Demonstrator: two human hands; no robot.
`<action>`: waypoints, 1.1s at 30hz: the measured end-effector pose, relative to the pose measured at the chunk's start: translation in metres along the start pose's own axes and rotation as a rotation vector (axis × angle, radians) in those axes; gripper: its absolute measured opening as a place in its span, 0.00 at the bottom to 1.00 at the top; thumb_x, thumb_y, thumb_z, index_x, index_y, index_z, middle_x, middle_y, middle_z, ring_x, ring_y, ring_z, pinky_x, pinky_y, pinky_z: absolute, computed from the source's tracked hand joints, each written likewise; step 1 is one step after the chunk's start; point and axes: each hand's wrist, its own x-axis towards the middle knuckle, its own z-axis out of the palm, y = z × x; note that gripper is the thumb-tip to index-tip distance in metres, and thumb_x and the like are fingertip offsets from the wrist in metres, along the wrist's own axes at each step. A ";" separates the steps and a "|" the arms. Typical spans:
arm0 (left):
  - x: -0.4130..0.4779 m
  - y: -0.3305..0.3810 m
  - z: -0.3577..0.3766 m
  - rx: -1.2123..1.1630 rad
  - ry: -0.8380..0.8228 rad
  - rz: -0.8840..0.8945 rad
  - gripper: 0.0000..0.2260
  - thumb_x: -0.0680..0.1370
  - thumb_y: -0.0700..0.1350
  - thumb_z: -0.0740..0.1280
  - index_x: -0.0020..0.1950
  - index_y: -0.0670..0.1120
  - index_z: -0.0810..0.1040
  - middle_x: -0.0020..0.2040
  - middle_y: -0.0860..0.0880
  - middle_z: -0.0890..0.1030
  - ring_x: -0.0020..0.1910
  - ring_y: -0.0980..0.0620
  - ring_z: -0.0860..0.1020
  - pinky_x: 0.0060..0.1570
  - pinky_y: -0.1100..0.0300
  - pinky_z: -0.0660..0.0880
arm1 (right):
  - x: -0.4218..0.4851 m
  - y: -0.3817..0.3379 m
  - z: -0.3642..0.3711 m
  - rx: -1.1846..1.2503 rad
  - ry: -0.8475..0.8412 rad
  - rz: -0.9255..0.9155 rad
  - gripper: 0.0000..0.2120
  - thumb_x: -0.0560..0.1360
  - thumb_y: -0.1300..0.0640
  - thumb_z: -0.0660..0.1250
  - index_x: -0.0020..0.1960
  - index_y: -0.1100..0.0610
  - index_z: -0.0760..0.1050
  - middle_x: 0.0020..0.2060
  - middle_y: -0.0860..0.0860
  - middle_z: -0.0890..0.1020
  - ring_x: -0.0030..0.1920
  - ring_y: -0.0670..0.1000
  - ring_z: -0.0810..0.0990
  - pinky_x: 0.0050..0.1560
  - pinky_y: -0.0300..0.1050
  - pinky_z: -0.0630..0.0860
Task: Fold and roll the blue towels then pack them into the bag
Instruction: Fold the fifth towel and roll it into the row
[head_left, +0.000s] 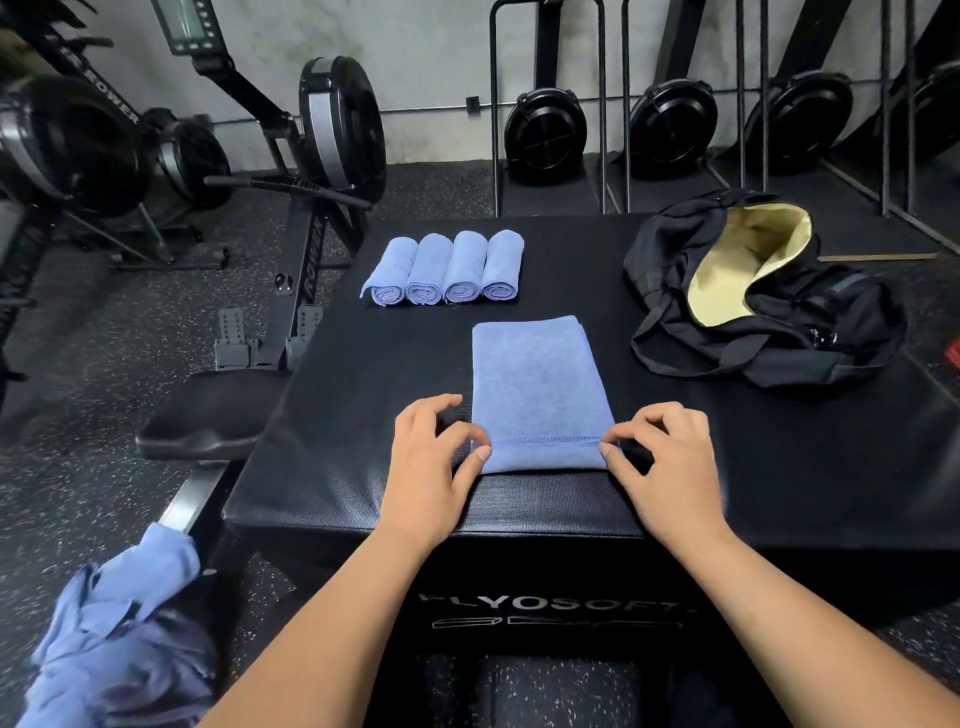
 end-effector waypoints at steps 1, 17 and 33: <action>0.000 -0.001 0.001 0.012 0.008 0.005 0.01 0.81 0.50 0.73 0.52 0.57 0.84 0.71 0.56 0.72 0.74 0.51 0.63 0.72 0.58 0.62 | -0.001 0.000 0.001 -0.036 0.010 -0.009 0.05 0.74 0.52 0.79 0.48 0.45 0.86 0.49 0.41 0.74 0.57 0.51 0.70 0.57 0.55 0.73; 0.000 -0.005 0.005 0.056 0.021 -0.041 0.09 0.75 0.54 0.71 0.55 0.58 0.84 0.70 0.57 0.72 0.77 0.49 0.62 0.75 0.53 0.64 | -0.001 -0.003 0.002 -0.203 -0.062 -0.020 0.10 0.72 0.48 0.76 0.52 0.45 0.82 0.54 0.41 0.74 0.61 0.52 0.70 0.57 0.49 0.67; 0.005 -0.003 0.006 -0.010 0.081 -0.195 0.09 0.75 0.59 0.69 0.39 0.56 0.79 0.62 0.58 0.76 0.71 0.54 0.64 0.71 0.53 0.65 | 0.005 -0.001 0.002 0.053 -0.035 0.182 0.11 0.72 0.41 0.78 0.36 0.44 0.80 0.49 0.37 0.76 0.60 0.47 0.68 0.56 0.49 0.75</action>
